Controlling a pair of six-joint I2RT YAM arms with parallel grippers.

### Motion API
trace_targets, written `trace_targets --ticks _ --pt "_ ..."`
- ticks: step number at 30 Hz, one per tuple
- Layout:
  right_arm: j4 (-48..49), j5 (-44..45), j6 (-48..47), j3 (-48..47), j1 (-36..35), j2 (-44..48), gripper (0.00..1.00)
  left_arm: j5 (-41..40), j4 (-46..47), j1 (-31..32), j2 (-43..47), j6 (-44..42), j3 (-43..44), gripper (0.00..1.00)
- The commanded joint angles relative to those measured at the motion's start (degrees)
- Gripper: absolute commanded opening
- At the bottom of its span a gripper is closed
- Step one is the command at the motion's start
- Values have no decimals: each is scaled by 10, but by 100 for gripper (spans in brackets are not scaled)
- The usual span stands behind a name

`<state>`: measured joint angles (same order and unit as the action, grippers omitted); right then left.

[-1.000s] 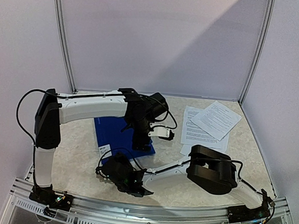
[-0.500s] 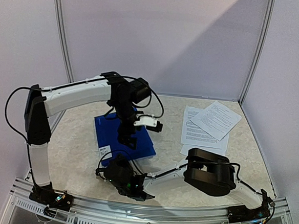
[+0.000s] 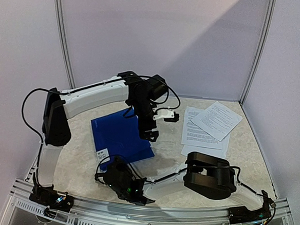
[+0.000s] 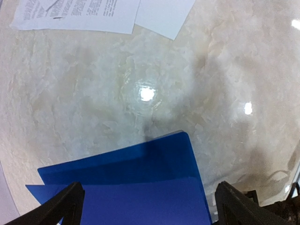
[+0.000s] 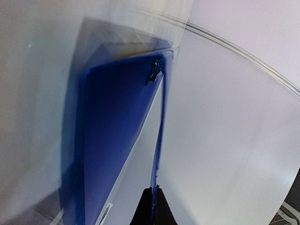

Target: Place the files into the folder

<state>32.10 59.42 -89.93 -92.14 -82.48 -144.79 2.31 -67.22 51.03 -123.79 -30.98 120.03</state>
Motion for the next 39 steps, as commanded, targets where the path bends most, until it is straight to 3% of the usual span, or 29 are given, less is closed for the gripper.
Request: trace_targets --ticks 1,6,14,20,23,34,39 --pt "10 -12 -23 10 -19 -24 0 -61 -73 21 -55 -29 27 99" --pt "7 -11 -23 7 -19 -27 0 -95 -67 46 -56 -32 -19 100" --pt "4 -5 -17 7 -19 -28 0 -244 -29 80 -50 -10 -58 100" --pt "2 -1 -9 7 -19 -28 0 -353 21 108 -28 -28 -138 97" --pt "1 -1 -6 7 -19 -27 0 -380 44 112 -16 -31 -157 84" --pt "37 28 -6 6 -13 -27 0 -390 67 113 10 -26 -173 0" --pt "68 50 -17 7 -3 -26 0 -373 71 112 25 -24 -185 0"
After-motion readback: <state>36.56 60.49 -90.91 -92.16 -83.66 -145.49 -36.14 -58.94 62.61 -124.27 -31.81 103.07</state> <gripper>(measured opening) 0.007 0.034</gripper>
